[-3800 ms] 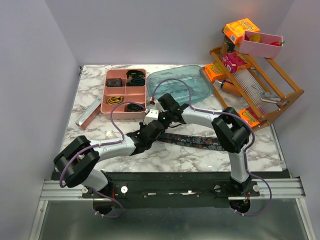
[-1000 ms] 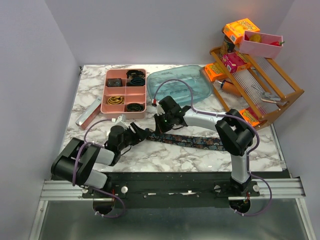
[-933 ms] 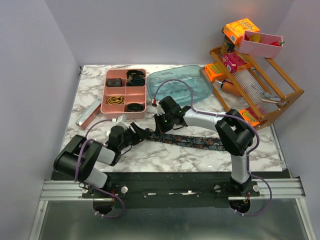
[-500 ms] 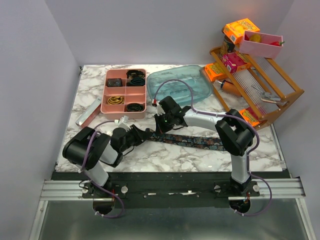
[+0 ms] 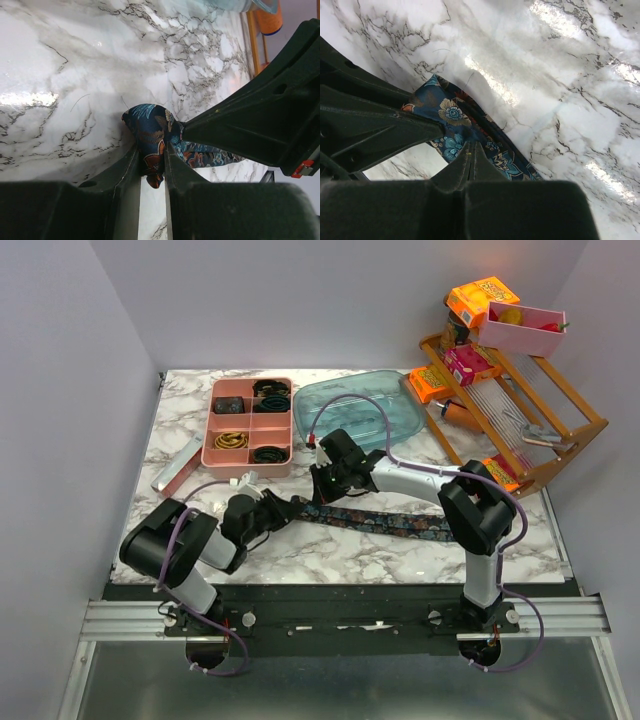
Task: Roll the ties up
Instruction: Roll the tie at the center of the board.
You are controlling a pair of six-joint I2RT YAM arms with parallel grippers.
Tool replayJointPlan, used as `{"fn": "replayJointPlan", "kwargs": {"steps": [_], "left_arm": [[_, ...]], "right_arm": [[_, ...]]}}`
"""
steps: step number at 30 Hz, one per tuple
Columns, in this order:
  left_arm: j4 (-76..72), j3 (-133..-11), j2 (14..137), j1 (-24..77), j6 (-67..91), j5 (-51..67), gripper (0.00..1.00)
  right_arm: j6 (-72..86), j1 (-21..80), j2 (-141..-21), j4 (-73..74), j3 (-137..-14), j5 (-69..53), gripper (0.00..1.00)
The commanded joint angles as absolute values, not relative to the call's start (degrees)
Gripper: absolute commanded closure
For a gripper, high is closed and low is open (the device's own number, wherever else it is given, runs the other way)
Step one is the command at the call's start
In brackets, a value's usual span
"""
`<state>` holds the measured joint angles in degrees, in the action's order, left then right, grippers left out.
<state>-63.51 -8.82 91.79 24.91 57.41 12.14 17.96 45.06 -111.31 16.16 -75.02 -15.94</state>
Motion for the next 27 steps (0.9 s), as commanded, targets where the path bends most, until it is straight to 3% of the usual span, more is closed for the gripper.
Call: {"fn": "replayJointPlan", "kwargs": {"steps": [1, 10, 27], "left_arm": [[-56.2, -10.2, 87.5, 25.8, 54.1, 8.0, 0.89], [-37.5, -14.5, 77.0, 29.1, 47.0, -1.4, 0.90], [-25.2, -22.8, 75.9, 37.4, 41.2, -12.0, 0.92]], "right_arm": [[17.1, 45.3, -109.6, 16.9, -73.9, -14.1, 0.99], [15.8, 45.4, -110.8, 18.2, -74.5, -13.0, 0.99], [17.2, 46.0, -115.7, 17.1, -78.0, -17.7, 0.99]]}}
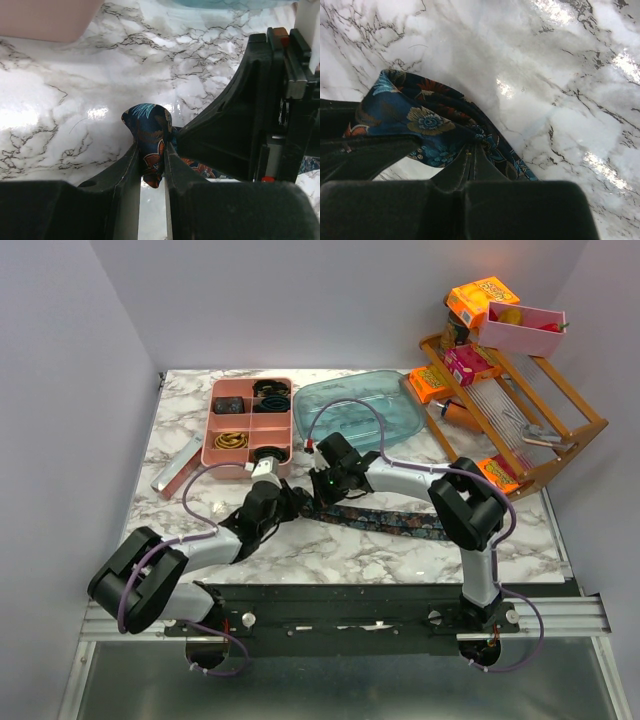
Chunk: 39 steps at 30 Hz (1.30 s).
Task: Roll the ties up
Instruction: Roll the tie at the center of the board.
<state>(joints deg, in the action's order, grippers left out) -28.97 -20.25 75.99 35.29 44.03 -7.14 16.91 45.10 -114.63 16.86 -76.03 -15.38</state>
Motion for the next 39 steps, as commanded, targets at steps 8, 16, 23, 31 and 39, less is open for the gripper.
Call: {"fn": "replayJointPlan", "kwargs": {"steps": [8, 16, 23, 31, 39], "left_arm": [[-18.8, -27.1, 74.9, 41.7, 38.0, -18.0, 0.91], [-14.9, -29.4, 75.2, 45.3, 36.3, -23.1, 0.91], [-13.2, -31.0, 76.3, 48.1, 35.2, -27.2, 0.91], [-8.4, -31.8, 76.3, 49.0, 34.3, -31.5, 0.91], [-3.3, -31.9, 74.4, 49.3, 33.6, -36.5, 0.91]], "right_arm": [[18.3, 46.1, -116.8, 16.0, -78.1, -19.8, 0.99], [18.9, 46.1, -116.7, 15.0, -77.3, -20.7, 0.99], [19.7, 46.1, -117.6, 14.2, -77.5, -22.3, 0.99], [18.2, 45.8, -116.5, 16.0, -79.2, -20.2, 0.99], [17.9, 43.7, -111.3, 18.5, -78.6, -18.5, 0.99]]}}
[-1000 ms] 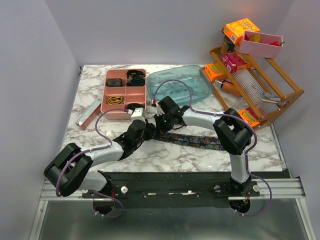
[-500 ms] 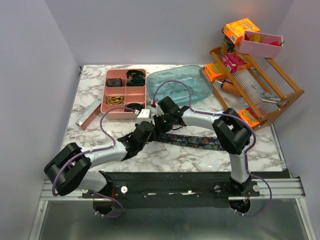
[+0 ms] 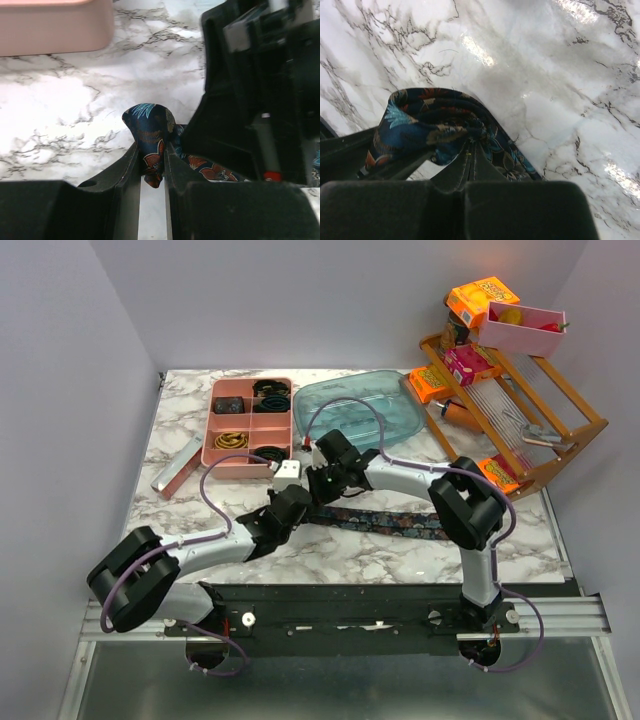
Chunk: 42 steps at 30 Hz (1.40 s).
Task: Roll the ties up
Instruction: Roll the tie at the center of the board.
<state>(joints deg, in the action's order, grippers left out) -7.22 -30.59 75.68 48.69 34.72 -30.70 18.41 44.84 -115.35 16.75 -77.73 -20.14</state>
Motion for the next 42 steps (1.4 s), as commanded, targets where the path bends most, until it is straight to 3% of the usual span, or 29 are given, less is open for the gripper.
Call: {"fn": "replayJointPlan", "kwargs": {"steps": [1, 16, 28, 31, 38, 42], "left_arm": [[-1.9, -32.0, 74.4, 49.4, 33.5, -36.9, 0.91], [8.7, -38.8, 82.3, 57.4, 33.7, -49.0, 0.91], [10.5, -45.1, 91.3, 61.1, 32.0, -49.0, 0.87], [10.5, -46.0, 92.3, 61.3, 31.6, -48.3, 0.80], [6.5, -45.4, 92.4, 61.8, 29.1, -43.2, 0.43], [4.2, -43.9, 91.6, 61.8, 28.6, -41.0, 0.40]], "right_arm": [[17.9, 43.4, -110.9, 18.5, -78.3, -18.5, 0.99], [17.5, 40.3, -108.1, 19.8, -73.5, -15.5, 0.99], [17.3, 39.1, -109.2, 20.3, -73.3, -14.9, 0.99], [17.4, 38.9, -109.2, 20.4, -73.2, -14.8, 0.99], [17.3, 38.6, -109.7, 20.4, -73.2, -14.9, 0.99], [17.2, 38.4, -109.7, 20.3, -73.0, -15.0, 0.99]]}}
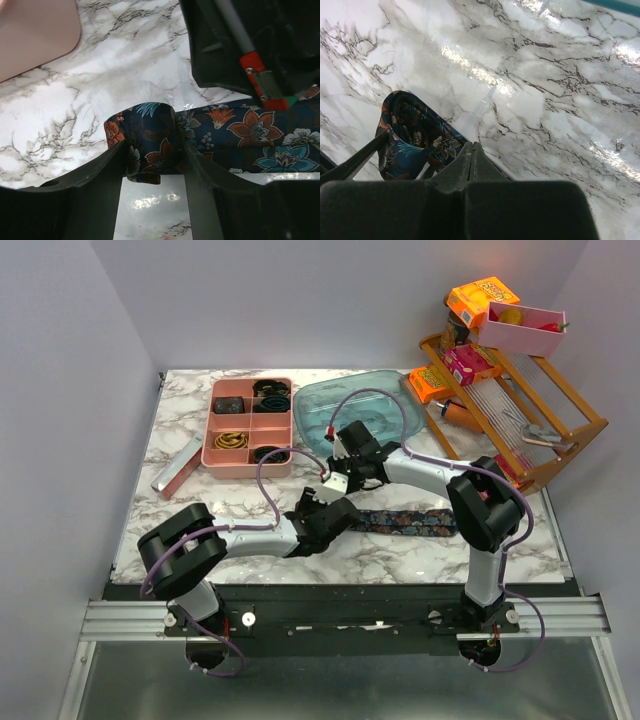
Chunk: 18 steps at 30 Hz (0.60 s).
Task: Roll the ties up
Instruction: Roll the tie at the center of the board.
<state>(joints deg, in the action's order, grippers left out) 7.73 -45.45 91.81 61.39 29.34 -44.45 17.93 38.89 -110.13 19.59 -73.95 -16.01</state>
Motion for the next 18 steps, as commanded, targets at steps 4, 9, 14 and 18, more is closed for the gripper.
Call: {"fn": "replayJointPlan", "kwargs": {"steps": [4, 9, 14, 18], "left_arm": [[0.3, -41.8, 89.5, 61.8, 27.5, -37.5, 0.37], [-3.2, -40.3, 87.9, 61.8, 26.3, -34.9, 0.36], [-3.3, -40.1, 86.3, 61.5, 26.3, -34.2, 0.26], [-4.8, -38.5, 83.5, 60.1, 27.1, -32.2, 0.24]], "right_arm": [[16.7, 38.4, -109.9, 20.4, -73.3, -15.6, 0.99], [15.7, 38.4, -109.6, 20.4, -73.4, -16.2, 0.99], [15.4, 38.4, -107.4, 20.4, -72.6, -15.6, 0.99], [15.3, 38.4, -104.4, 20.4, -71.5, -14.2, 0.99]]}}
